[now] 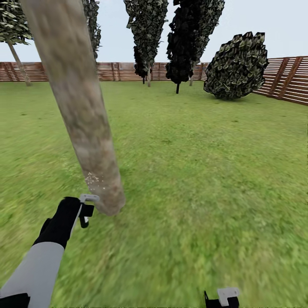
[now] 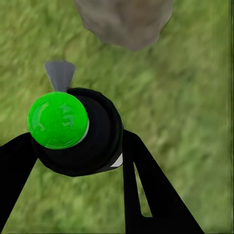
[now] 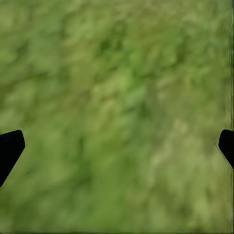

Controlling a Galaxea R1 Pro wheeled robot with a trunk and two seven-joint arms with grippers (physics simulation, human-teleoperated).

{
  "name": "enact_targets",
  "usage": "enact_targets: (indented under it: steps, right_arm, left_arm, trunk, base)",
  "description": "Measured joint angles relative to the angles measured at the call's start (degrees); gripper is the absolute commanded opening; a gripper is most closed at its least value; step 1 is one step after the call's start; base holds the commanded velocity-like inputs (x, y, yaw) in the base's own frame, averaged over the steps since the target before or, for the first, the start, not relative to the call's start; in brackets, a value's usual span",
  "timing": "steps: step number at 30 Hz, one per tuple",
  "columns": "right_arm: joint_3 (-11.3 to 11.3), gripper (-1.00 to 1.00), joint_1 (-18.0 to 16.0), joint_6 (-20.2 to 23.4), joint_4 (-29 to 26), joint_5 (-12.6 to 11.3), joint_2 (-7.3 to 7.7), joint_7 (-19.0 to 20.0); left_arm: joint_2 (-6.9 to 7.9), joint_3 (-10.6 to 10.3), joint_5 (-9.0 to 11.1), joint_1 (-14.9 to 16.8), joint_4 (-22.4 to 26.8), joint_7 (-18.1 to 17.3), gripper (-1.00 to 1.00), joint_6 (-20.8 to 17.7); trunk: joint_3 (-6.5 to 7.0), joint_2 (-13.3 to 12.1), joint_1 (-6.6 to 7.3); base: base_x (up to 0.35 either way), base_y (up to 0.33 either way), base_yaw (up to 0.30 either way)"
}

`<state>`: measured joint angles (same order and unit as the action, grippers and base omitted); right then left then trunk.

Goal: In the garden, pick up the pesticide atomizer on the floor and spray pesticide onto both trees until each tree trunk is fully covered.

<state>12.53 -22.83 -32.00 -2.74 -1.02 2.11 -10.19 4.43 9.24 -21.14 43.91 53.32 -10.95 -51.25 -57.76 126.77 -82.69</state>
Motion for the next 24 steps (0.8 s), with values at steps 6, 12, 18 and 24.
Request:
enact_targets:
  steps: [6,12,18,24]
  right_arm:
    - [-0.01,1.0,0.0,-0.02,-0.01,0.0,0.0,0.01]
    - [-0.01,1.0,0.0,-0.02,-0.01,-0.01,0.0,0.02]
    - [-0.07,1.0,0.0,-0.01,-0.01,-0.02,0.02,0.02]
    - [-0.1,1.0,-0.01,-0.03,0.02,-0.02,-0.01,0.01]
  left_arm:
    - [0.52,0.37,-0.12,-0.62,-3.36,0.08,-1.0,0.01]
    - [0.6,0.43,-0.1,-1.3,-8.06,0.08,-1.0,0.18]
    - [0.61,0.39,-0.11,-1.46,-8.3,0.16,-1.0,0.18]
    - [0.58,0.46,0.2,-2.52,-8.3,2.88,-1.0,0.19]
  trunk:
    - [0.0,0.0,0.03]
    - [0.0,0.0,0.04]
    - [0.0,0.0,0.04]
    - [0.0,0.0,0.01]
  base:
    - [0.127,-0.228,0.0]
    - [0.3,-0.103,0.0]
    - [0.314,-0.077,0.0]
    - [0.137,-0.195,0.2]
